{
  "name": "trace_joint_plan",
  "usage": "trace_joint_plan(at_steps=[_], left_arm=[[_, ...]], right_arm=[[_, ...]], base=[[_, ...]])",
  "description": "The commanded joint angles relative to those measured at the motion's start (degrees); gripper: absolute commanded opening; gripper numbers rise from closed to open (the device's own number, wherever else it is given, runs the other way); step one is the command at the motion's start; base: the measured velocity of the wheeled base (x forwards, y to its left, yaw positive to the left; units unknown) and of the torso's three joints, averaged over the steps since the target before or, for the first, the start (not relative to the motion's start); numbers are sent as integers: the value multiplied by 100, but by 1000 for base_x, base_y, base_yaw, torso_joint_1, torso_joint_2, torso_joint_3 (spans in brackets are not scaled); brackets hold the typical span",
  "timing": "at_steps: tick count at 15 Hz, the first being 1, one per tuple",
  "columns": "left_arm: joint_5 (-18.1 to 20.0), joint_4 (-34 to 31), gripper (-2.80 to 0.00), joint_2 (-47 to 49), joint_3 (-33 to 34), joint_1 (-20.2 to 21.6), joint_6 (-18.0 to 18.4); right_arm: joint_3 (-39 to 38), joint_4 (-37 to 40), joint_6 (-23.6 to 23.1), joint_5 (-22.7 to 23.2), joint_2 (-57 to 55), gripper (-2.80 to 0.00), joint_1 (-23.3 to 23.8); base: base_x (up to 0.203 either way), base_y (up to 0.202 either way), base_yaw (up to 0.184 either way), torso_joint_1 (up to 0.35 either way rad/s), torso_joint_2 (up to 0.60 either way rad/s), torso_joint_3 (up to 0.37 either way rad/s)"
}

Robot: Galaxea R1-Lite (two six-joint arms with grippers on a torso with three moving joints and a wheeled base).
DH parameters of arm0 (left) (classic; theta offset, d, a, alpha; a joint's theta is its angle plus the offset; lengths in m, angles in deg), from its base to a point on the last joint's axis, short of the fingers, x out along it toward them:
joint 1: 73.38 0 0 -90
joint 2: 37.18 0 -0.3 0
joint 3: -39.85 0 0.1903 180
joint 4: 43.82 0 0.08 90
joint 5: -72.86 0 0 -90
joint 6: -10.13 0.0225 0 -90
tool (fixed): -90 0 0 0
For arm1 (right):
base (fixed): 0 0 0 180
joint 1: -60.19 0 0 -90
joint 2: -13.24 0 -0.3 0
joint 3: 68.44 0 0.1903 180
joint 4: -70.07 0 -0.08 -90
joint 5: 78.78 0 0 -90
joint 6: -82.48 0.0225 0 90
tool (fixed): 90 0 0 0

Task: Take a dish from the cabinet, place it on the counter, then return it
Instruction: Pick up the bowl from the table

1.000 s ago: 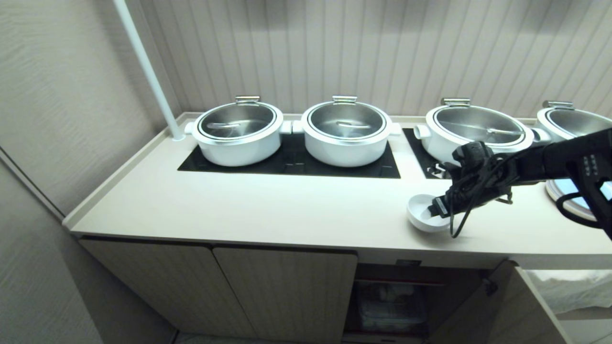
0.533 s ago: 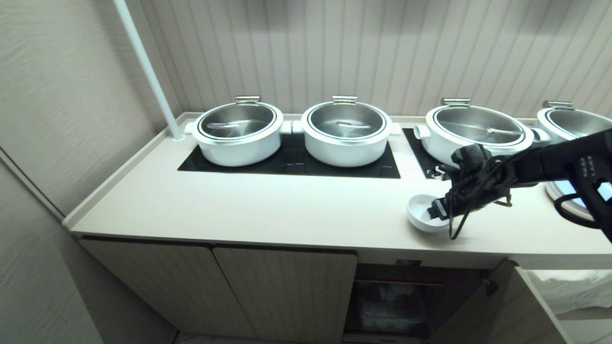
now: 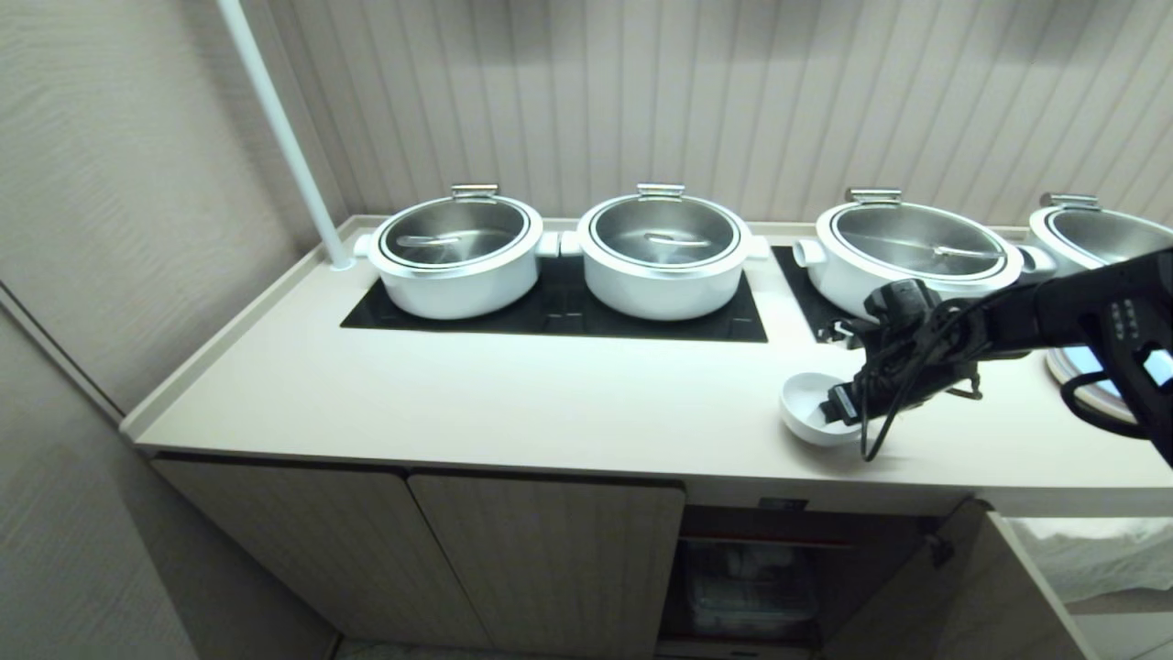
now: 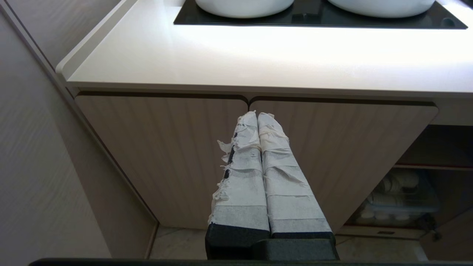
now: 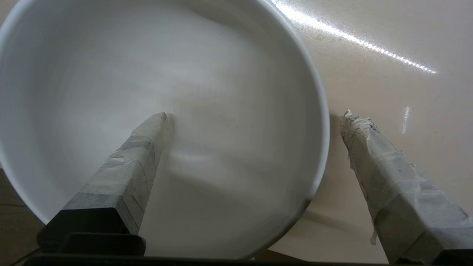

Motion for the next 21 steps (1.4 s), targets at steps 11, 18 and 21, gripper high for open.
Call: trace_joint_plan(at_steps=[11,18,21], left_arm=[[-4,0,-280,0,1,0,-1],[-4,0,-280,0,-6,0,-1],[-4,0,-280,0,2,0,-1]], right_arm=[[-26,12,8,11,-24,0,-5],[-26,21,219,2,-41,0,-5],[-17,39,219,2,-41,0,-1]], base=[[0,0,0,0,0,0],[0,0,0,0,0,0],[0,0,0,0,0,0]])
